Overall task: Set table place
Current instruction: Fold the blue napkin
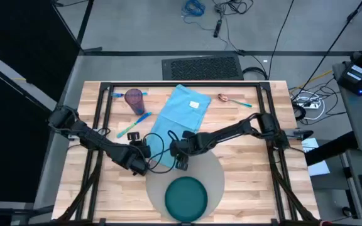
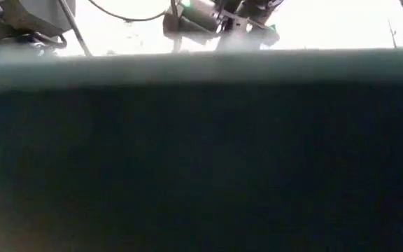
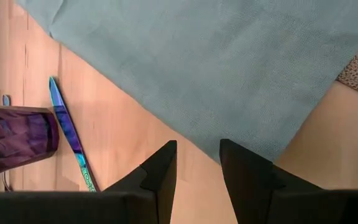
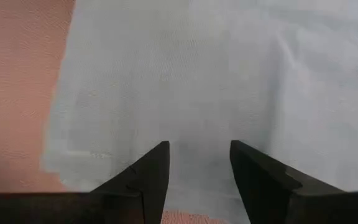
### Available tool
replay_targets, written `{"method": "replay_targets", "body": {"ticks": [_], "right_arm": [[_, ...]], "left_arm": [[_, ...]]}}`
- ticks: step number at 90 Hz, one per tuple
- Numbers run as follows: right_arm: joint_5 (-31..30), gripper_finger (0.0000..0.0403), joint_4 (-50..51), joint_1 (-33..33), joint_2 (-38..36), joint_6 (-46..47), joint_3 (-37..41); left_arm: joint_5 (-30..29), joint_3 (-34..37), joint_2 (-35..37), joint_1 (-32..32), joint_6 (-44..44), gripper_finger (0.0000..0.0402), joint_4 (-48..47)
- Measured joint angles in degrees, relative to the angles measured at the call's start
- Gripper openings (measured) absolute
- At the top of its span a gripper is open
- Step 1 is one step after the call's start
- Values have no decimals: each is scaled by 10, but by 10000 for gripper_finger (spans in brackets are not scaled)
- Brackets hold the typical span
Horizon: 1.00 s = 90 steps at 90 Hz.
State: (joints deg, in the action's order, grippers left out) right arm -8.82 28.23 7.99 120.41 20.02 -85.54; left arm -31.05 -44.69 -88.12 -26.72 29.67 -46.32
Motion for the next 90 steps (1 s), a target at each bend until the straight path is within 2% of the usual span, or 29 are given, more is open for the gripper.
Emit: {"method": "replay_targets", "body": {"ticks": [21,40,90], "right_arm": [[60,157,-15,13,-8,24,0],[61,157,-37,33,-2,34,0],[59,150,-41,33,15,40,0]], "left_arm": [[2,0,0,0,0,109,10],[2,0,0,0,0,109,12],[9,0,0,0,-2,109,23]]}}
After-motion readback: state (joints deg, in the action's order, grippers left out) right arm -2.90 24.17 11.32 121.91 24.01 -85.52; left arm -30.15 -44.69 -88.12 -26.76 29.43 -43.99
